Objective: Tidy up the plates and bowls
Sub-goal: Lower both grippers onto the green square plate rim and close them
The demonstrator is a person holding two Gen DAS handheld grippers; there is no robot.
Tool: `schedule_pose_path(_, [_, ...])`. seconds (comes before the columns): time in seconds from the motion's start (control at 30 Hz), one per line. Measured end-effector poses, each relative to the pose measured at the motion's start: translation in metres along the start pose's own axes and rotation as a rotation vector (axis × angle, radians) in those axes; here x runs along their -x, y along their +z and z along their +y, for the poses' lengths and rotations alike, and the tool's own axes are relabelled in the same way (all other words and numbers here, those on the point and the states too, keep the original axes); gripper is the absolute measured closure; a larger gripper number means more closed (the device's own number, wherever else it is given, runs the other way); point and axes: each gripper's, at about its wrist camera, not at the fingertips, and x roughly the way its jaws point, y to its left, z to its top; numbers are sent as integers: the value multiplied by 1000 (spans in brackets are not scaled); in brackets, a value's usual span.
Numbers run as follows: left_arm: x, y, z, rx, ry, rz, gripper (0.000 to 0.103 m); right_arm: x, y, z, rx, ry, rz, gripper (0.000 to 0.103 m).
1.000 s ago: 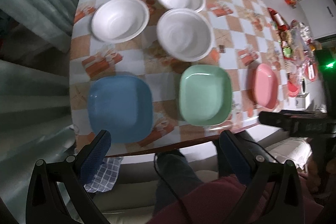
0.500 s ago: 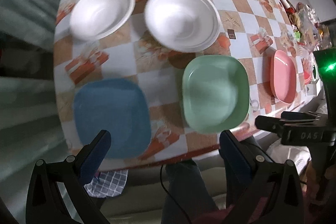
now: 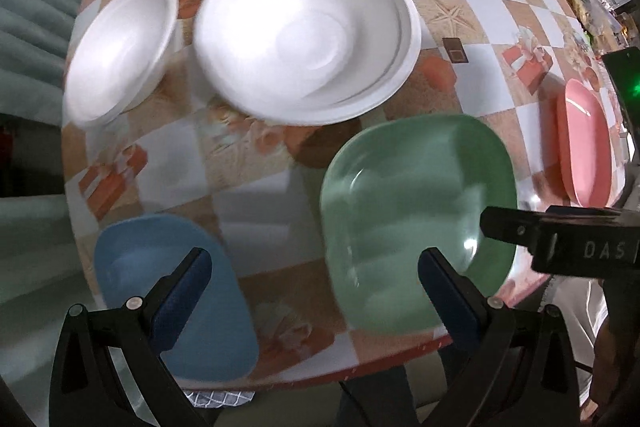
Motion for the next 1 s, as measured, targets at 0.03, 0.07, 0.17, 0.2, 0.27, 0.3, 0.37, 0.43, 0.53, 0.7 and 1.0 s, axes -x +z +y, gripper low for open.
schedule_pose_path(0.03, [-4, 2, -2, -4, 2, -1, 0, -1, 3, 0, 2, -5, 2, 0])
schedule_pose_path(0.07, [-9, 3, -3, -6, 6, -1, 0, -1, 5, 0, 8, -9, 2, 0])
schedule_pose_path(0.17, [-21, 2, -5, 5, 5, 1, 0, 1, 14, 2, 54, -50, -8, 0])
schedule_pose_path(0.2, [-24, 2, -4, 17, 3, 2, 0, 1, 17, 5, 65, -61, -9, 0])
schedule_pose_path(0.27, [-30, 2, -2, 36, -1, 3, 0, 0, 24, 10, 87, -79, -14, 0])
schedule_pose_path(0.3, [-32, 1, -2, 41, -3, 4, 0, 0, 27, 13, 96, -91, -16, 0])
schedule_pose_path(0.37, [-39, 2, -4, 45, -3, 11, 0, 0, 31, 18, 121, -123, -25, 0])
schedule_pose_path(0.43, [-48, 2, -9, 42, 5, 19, 0, -1, 34, 25, 157, -163, -37, 0])
schedule_pose_path(0.53, [-57, 2, -16, 30, 16, 23, 0, -4, 35, 39, 186, -219, -44, 0])
schedule_pose_path(0.7, [-65, -3, -21, 52, -16, 26, 0, -9, 35, 44, 173, -223, -31, 0])
schedule_pose_path(1.0, [-68, 14, -13, 79, -41, 90, 0, -3, 53, 21, 126, -202, -19, 1])
